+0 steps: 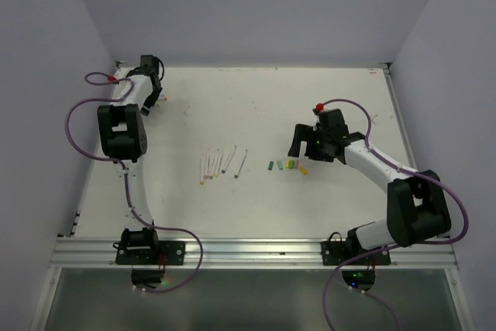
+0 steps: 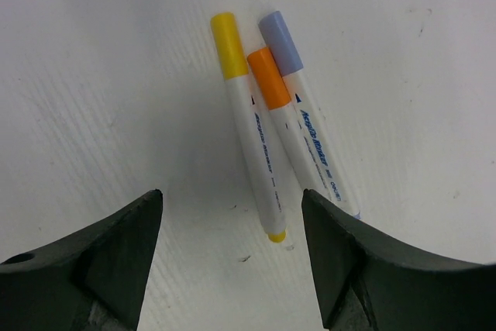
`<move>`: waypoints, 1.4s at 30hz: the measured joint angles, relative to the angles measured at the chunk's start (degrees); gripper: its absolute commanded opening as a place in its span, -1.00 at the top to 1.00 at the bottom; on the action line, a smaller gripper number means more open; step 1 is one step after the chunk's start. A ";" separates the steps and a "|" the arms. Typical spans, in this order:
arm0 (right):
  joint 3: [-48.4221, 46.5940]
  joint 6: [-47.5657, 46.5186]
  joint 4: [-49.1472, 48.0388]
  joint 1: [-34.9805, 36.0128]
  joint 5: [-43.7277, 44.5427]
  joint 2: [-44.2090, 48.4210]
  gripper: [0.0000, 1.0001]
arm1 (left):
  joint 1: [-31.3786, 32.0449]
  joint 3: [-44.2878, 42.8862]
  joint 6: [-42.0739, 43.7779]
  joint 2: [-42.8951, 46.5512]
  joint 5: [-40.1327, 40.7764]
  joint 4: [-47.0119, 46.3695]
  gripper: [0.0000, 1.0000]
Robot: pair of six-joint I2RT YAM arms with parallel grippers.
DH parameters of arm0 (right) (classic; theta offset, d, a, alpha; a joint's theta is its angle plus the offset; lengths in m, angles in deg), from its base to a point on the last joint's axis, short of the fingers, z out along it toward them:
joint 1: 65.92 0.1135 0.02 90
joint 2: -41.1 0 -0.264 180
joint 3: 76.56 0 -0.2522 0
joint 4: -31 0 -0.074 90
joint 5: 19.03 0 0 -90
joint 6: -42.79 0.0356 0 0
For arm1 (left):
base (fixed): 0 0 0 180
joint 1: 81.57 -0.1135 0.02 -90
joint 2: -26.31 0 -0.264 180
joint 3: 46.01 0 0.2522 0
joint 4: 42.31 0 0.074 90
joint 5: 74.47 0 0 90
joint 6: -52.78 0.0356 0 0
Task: Open the pen caps
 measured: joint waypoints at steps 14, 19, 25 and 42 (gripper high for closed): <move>0.00 0.02 -0.15 0.00 0.00 0.00 -0.97 | -0.55 -3.37 -0.55 -3.32 1.64 7.06 0.16; 0.00 0.02 -0.13 0.00 0.02 0.02 -0.97 | -0.59 -1.18 -0.94 -2.43 2.69 8.35 1.00; 0.48 0.00 -0.13 0.00 0.13 0.81 -0.97 | -1.16 4.26 -1.29 0.79 0.50 4.57 1.00; 0.70 0.90 2.58 0.11 3.08 8.44 -0.97 | 8.39 20.09 2.19 16.04 1.27 10.40 1.00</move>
